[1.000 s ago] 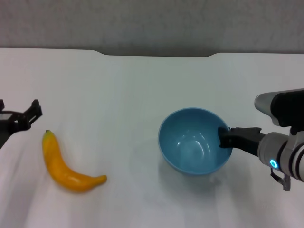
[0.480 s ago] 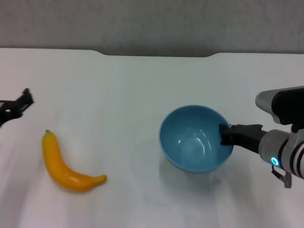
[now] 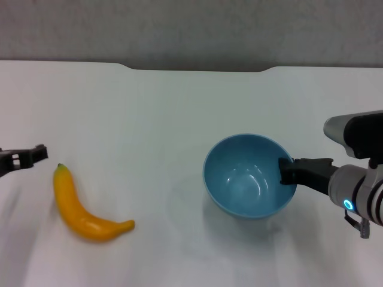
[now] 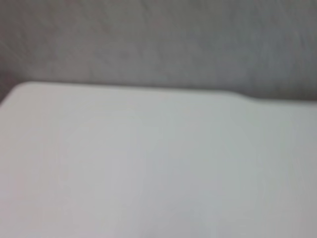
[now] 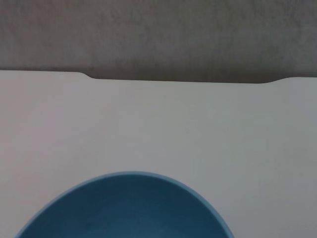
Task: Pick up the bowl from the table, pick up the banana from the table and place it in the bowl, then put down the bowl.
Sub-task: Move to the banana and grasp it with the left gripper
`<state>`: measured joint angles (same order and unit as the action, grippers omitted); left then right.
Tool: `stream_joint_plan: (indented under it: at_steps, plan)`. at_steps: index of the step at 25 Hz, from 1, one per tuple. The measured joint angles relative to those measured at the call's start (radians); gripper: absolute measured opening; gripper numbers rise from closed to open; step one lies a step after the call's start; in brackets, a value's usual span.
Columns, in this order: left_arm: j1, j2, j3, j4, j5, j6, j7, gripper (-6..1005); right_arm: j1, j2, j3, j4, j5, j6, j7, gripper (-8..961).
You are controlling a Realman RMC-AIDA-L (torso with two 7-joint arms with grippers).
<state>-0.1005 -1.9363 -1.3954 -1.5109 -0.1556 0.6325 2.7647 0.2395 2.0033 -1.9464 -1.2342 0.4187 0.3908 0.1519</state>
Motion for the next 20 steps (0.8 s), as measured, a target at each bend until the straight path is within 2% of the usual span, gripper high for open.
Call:
stream_joint_plan:
  at_steps: [1,3,6,7,12,20]
  plan:
    - [0.0,0.0,0.0,0.0,0.0,0.0,0.0,895,0.0,0.0,0.0,0.0,0.0,0.0,0.0,34]
    - [-0.012,-0.033,-0.02,-0.043,0.016,0.096,0.065,895,0.0,0.0,0.0,0.001,0.0,0.0,0.0,34]
    - [0.002,-0.083,-0.019,-0.087,0.112,0.139,0.073,895,0.002,0.001,-0.001,0.002,0.0,0.001,0.0,34]
    - [0.005,-0.092,-0.013,-0.097,0.136,0.156,0.073,895,0.002,0.001,-0.001,0.002,0.0,0.001,0.0,34]
    - [-0.037,-0.098,0.005,-0.086,0.139,0.272,0.071,896,0.007,0.001,-0.004,0.005,0.0,0.001,0.0,34]
    - [-0.051,-0.103,0.006,-0.05,0.127,0.268,0.056,897,0.012,0.002,-0.007,0.005,0.0,-0.002,0.0,35]
